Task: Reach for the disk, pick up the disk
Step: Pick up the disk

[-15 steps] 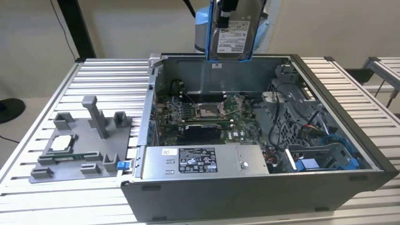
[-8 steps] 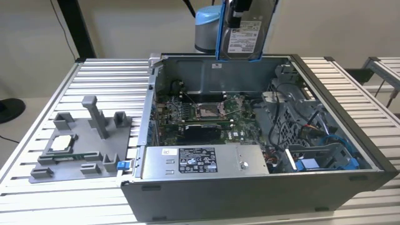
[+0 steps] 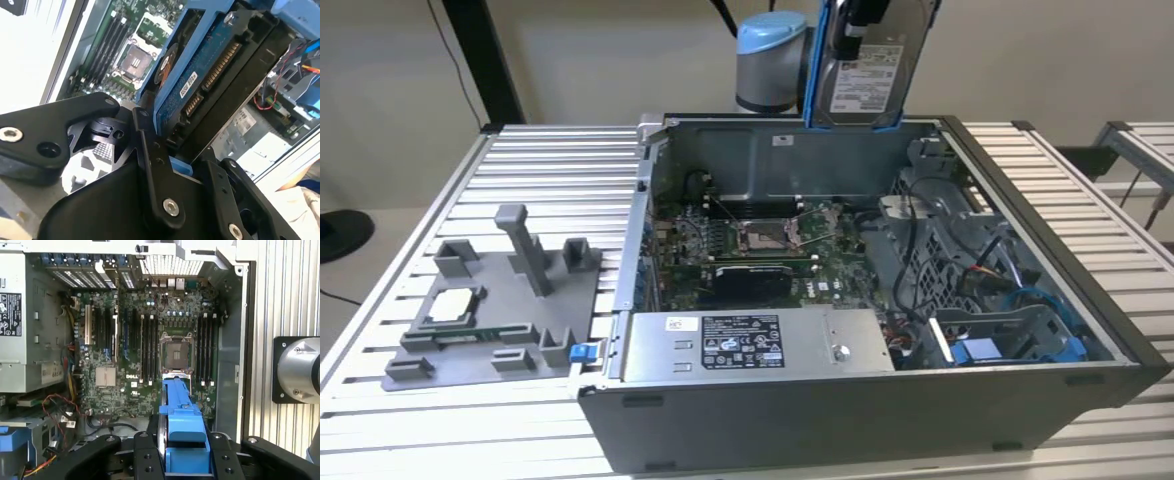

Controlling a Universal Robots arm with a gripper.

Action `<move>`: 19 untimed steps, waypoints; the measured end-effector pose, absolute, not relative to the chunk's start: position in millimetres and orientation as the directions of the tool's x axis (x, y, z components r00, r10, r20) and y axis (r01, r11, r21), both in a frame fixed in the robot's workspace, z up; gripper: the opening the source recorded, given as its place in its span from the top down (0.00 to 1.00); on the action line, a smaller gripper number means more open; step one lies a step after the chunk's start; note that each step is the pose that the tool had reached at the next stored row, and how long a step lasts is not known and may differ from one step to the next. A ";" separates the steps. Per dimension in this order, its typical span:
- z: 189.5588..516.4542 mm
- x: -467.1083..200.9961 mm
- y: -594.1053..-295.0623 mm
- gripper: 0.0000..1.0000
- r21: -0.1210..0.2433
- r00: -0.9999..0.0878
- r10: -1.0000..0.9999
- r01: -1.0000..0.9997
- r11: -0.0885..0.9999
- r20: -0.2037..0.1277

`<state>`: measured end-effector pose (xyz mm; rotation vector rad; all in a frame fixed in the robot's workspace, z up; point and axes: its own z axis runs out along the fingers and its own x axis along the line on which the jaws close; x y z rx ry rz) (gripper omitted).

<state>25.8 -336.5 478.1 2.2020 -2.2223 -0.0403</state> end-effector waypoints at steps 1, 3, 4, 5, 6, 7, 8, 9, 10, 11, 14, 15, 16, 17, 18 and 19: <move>478.0 29.0 -336.5 1.00 0.027 -0.009 -1.000 -1.000 0.009 -0.009; 478.0 35.0 -336.4 1.00 0.027 -0.009 -1.000 -1.000 0.009 -0.009; 478.0 37.9 -336.5 1.00 0.027 -0.009 -1.000 -1.000 0.009 -0.009; 478.0 41.0 -336.5 1.00 0.027 -0.009 -1.000 -1.000 0.009 -0.009; 478.0 43.8 -336.5 1.00 0.028 -0.009 -1.000 -1.000 0.009 -0.009; 478.0 46.4 -336.5 1.00 0.028 -0.009 -1.000 -1.000 0.009 -0.009; 478.0 49.0 -336.5 1.00 0.028 -0.009 -1.000 -1.000 0.009 -0.009; 478.0 51.7 -336.5 1.00 0.028 -0.009 -1.000 -1.000 0.009 -0.009; 478.0 54.1 -336.5 1.00 0.028 -0.009 -1.000 -1.000 0.009 -0.009; 478.0 56.5 -336.5 1.00 0.028 -0.009 -1.000 -1.000 0.009 -0.009; 478.0 63.5 -336.4 1.00 0.028 -0.009 -1.000 -1.000 0.009 -0.009; 478.0 65.2 -336.4 1.00 0.027 -0.009 -1.000 -1.000 0.009 -0.009; 478.0 65.8 -336.4 1.00 0.028 -0.009 -1.000 -1.000 0.009 -0.009; 478.0 66.0 -336.4 1.00 0.028 -0.009 -1.000 -1.000 0.009 -0.009; 478.0 66.1 -336.4 1.00 0.028 -0.009 -1.000 -1.000 0.009 -0.009; 478.0 66.3 -336.4 1.00 0.028 -0.009 -1.000 -1.000 0.009 -0.009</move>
